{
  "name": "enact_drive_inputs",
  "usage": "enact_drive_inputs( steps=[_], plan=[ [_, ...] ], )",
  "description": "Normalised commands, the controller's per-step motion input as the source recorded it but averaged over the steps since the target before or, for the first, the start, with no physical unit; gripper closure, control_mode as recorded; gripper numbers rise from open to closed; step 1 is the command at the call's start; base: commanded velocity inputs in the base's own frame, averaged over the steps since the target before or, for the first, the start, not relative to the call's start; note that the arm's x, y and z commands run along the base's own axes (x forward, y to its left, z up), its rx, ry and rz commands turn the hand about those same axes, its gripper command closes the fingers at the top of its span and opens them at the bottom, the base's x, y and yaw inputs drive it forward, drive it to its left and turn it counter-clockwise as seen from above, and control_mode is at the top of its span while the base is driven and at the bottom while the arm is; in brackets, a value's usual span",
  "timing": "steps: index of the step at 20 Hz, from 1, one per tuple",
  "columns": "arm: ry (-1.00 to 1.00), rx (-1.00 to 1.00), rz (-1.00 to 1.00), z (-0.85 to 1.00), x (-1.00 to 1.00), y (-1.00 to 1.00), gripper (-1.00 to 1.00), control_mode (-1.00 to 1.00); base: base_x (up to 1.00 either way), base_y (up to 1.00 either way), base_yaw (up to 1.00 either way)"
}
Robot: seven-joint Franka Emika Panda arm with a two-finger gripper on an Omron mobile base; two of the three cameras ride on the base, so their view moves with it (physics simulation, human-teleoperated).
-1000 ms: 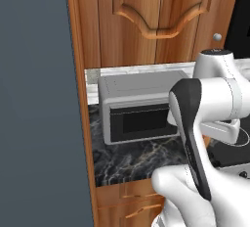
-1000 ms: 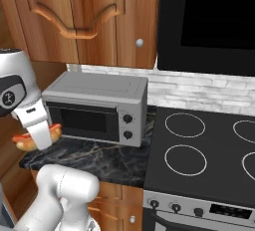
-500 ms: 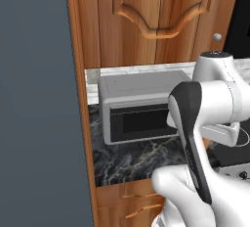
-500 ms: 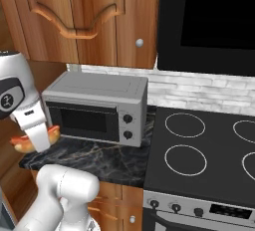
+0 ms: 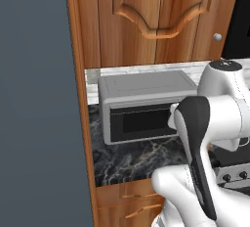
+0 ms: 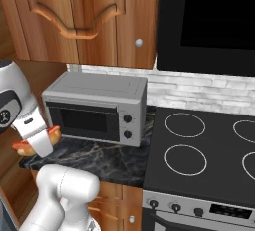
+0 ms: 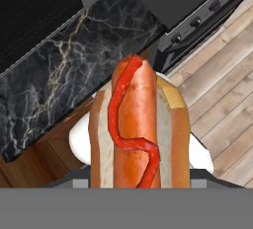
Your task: Store the hot dog in the freezer for long-term storage. Close the freezer door after placing the cooked food.
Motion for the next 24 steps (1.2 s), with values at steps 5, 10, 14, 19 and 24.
enact_drive_inputs(
  steps=[5, 10, 14, 19, 24],
  plan=[
    [0.00, 0.00, 0.00, 0.00, 0.00, 0.00, 1.00, -1.00, 0.00, 0.00, 0.00],
    [0.00, 0.00, 0.00, 0.00, 0.00, 0.00, 1.00, -1.00, 0.00, 0.00, 0.00],
    [0.00, 0.00, 0.00, 0.00, -0.11, 0.00, 1.00, -1.00, 0.00, 0.00, 0.00],
    [0.00, 0.00, 0.00, 0.00, 0.00, 0.00, 1.00, 1.00, -0.34, 0.00, 0.00],
    [0.00, 0.00, 0.00, 0.00, 0.00, 0.00, 1.00, 1.00, -0.40, 0.00, 0.00]
  ],
)
